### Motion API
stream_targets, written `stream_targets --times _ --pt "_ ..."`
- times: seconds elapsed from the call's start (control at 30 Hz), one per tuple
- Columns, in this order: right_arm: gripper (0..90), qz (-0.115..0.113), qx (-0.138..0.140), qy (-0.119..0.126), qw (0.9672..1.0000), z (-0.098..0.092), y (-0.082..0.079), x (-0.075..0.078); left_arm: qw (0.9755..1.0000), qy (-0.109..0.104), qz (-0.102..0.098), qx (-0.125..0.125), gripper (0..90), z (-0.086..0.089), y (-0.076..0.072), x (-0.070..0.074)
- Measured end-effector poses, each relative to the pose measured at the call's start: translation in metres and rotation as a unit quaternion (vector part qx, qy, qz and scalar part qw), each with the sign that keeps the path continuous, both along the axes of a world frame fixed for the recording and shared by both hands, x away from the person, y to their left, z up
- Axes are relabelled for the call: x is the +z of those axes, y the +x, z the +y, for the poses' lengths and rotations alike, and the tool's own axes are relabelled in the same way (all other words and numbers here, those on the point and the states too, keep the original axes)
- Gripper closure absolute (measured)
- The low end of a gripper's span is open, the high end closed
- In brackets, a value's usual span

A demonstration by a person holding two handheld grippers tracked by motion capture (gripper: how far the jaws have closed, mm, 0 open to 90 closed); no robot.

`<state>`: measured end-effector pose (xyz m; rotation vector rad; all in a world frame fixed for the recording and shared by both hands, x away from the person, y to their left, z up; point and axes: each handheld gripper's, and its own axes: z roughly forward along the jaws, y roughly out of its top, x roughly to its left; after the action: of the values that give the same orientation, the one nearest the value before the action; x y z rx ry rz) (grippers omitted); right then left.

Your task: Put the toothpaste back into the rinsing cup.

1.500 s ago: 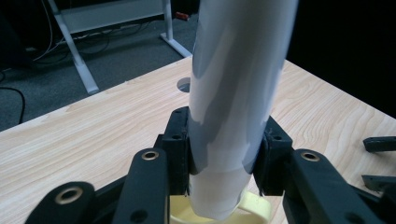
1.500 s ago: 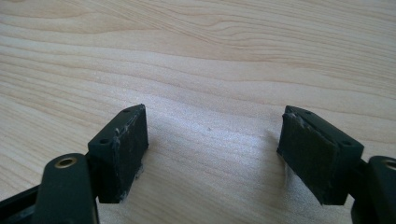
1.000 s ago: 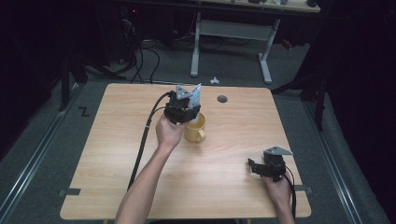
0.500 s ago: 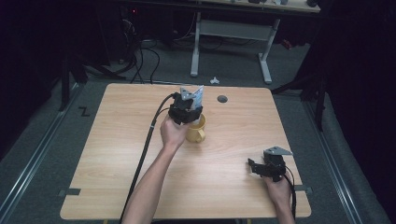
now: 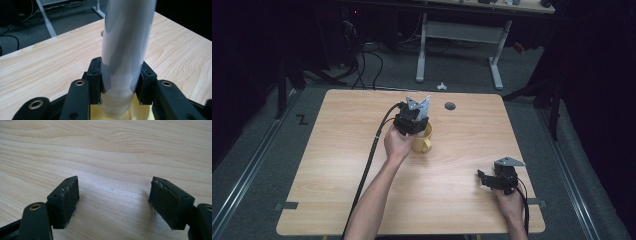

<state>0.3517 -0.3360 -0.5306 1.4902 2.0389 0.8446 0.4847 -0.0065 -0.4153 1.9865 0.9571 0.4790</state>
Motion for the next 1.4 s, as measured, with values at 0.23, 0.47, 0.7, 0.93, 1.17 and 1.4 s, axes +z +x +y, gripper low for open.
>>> stream_targets --times 0.23,0.47,0.7,0.93,1.17,1.4 --pt "23.9 0.000 -0.001 0.001 1.0000 0.000 0.000 0.000 1.0000 0.007 0.004 0.004 62.5 0.000 0.002 -0.008" --pt "23.9 0.000 0.000 0.000 1.0000 0.000 0.000 0.000 0.9999 0.010 0.013 0.004 62.4 -0.001 0.003 -0.015" --pt "23.9 0.000 0.000 0.000 1.0000 0.000 0.000 0.000 0.9998 0.015 0.014 0.002 62.4 -0.003 0.003 -0.021" --pt "23.9 0.000 0.000 0.000 1.0000 0.000 0.000 0.000 0.9997 0.016 0.021 0.003 62.4 -0.003 0.004 -0.025" --pt "23.9 0.000 0.000 0.000 1.0000 0.000 0.000 0.000 0.9995 0.018 0.025 0.002 62.4 -0.004 0.005 -0.028" --pt "23.9 0.000 0.000 0.000 1.0000 0.000 0.000 0.000 0.9995 0.018 0.027 0.002 62.5 -0.005 0.006 -0.031"
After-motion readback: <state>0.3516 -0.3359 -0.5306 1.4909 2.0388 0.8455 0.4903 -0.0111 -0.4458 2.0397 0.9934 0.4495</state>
